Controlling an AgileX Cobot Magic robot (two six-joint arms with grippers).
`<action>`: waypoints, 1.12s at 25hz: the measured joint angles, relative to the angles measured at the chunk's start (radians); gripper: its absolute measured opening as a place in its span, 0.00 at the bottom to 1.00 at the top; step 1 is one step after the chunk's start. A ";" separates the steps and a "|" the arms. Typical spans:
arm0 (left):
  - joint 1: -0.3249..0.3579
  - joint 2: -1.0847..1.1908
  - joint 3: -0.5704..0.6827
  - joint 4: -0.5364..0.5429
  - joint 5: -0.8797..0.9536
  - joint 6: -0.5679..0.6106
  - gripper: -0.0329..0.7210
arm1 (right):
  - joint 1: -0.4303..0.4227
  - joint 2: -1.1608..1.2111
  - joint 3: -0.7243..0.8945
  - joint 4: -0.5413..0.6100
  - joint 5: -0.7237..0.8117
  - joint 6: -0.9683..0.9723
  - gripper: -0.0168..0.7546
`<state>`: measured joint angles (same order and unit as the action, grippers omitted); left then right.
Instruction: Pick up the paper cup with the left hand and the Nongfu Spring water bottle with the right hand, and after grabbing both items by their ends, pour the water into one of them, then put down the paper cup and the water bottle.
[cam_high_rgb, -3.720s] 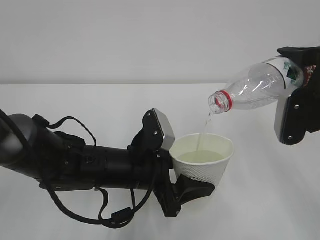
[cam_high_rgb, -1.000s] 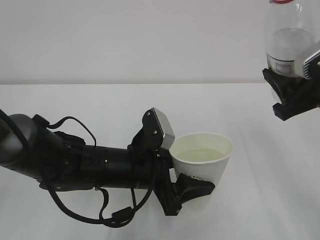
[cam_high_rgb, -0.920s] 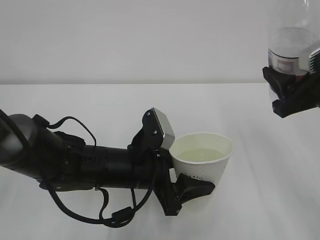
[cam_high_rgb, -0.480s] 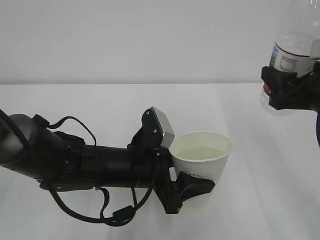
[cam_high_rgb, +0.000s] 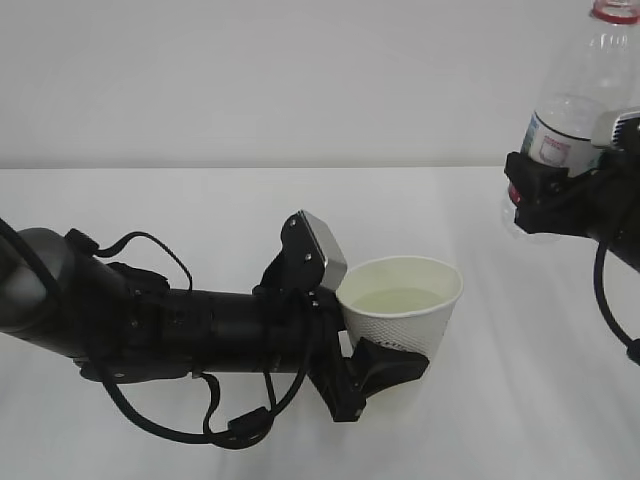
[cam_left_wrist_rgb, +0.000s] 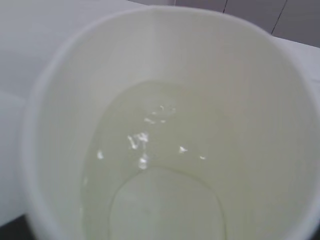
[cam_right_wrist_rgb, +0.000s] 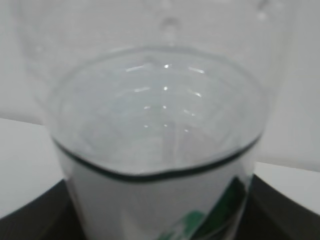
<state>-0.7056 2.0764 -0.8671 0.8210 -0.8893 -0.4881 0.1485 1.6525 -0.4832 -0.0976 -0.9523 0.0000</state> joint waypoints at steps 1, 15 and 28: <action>0.000 0.000 0.000 0.000 0.000 0.000 0.70 | 0.000 0.022 0.000 0.004 -0.027 0.000 0.69; 0.000 0.000 0.000 -0.007 0.000 0.000 0.70 | 0.000 0.252 -0.003 0.062 -0.156 0.000 0.69; 0.000 0.000 0.000 -0.038 0.000 0.000 0.70 | 0.000 0.346 -0.056 0.062 -0.160 0.000 0.69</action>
<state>-0.7056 2.0764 -0.8671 0.7831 -0.8893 -0.4881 0.1485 1.9984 -0.5395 -0.0353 -1.1124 0.0000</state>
